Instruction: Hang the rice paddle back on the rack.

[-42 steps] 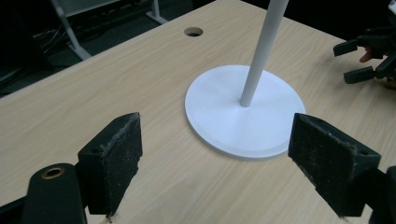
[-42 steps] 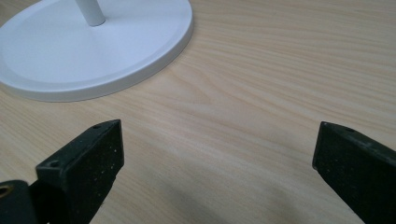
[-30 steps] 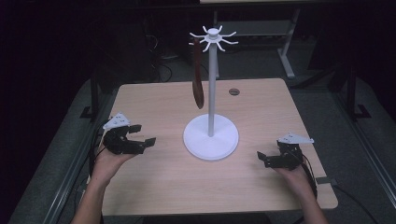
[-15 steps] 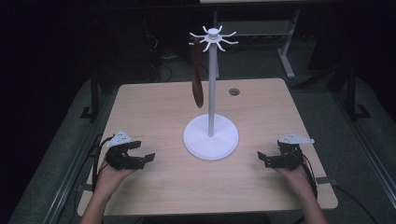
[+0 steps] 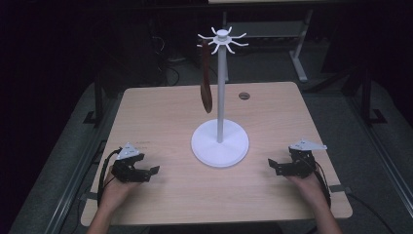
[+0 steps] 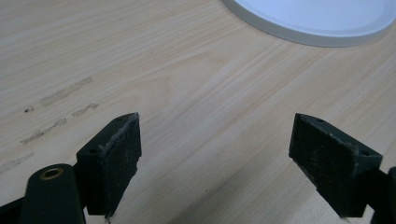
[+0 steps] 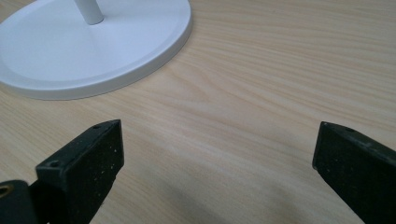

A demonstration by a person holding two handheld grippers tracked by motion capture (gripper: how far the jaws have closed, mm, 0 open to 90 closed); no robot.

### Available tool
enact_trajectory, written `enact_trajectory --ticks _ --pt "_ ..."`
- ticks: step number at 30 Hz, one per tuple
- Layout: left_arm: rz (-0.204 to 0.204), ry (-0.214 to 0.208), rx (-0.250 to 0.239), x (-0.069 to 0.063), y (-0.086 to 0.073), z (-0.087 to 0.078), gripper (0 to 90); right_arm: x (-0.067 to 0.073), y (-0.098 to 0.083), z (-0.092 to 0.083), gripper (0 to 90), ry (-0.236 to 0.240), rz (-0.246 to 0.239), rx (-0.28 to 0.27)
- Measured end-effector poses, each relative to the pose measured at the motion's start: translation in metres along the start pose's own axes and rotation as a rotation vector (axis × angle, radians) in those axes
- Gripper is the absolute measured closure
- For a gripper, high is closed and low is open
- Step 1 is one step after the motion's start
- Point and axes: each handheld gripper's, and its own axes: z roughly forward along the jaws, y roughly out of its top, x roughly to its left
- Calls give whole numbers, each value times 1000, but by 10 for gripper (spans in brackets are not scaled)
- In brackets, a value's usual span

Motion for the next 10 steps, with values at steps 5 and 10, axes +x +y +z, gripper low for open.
enact_trajectory --ticks 5,10 --pt "-9 4 -10 2 -2 -2 163 0 0 -1 17 -2 5 -1" --pt "-8 4 -19 2 -1 -3 163 0 -1 -1 17 -4 2 -5"
